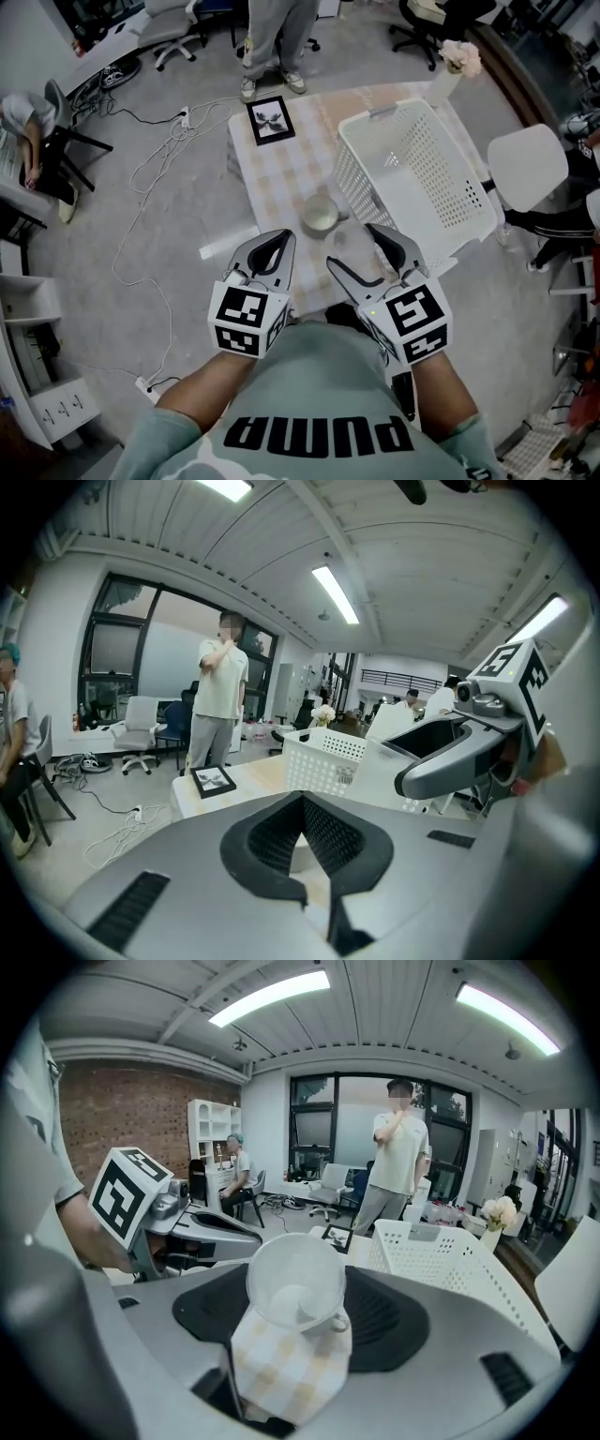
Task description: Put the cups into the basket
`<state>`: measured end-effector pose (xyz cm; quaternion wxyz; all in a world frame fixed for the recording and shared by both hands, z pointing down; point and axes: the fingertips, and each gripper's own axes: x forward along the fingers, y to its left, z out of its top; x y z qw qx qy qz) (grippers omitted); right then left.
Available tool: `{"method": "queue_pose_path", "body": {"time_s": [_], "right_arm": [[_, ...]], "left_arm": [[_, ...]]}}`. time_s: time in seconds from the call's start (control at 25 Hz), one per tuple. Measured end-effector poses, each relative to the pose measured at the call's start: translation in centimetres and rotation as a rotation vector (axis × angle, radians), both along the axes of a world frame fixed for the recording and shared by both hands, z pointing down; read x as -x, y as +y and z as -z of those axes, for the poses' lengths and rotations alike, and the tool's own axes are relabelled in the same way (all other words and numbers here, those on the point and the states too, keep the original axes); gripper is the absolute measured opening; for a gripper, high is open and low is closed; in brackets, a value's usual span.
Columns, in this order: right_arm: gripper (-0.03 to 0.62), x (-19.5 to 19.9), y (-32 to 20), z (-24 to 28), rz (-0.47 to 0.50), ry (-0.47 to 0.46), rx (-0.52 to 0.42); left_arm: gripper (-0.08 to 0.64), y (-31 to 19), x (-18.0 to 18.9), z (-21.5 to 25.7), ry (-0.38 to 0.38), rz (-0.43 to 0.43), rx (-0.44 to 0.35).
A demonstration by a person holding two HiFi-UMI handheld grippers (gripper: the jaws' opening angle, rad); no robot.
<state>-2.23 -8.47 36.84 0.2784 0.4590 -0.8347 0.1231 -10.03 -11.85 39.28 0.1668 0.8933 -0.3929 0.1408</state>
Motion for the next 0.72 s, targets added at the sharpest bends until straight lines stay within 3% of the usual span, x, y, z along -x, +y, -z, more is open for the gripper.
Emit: {"method": "queue_pose_path", "body": {"time_s": [0.4, 0.72], "right_arm": [[0.324, -7.0, -4.3, 3.1, -0.029, -0.001, -0.058], [0.324, -13.3, -9.6, 3.3, -0.045, 0.060, -0.090]], "left_arm": [[0.002, -2.8, -5.2, 3.3, 0.009, -0.004, -0.031], [0.002, -5.4, -9.7, 4.2, -0.014, 0.006, -0.045]]}}
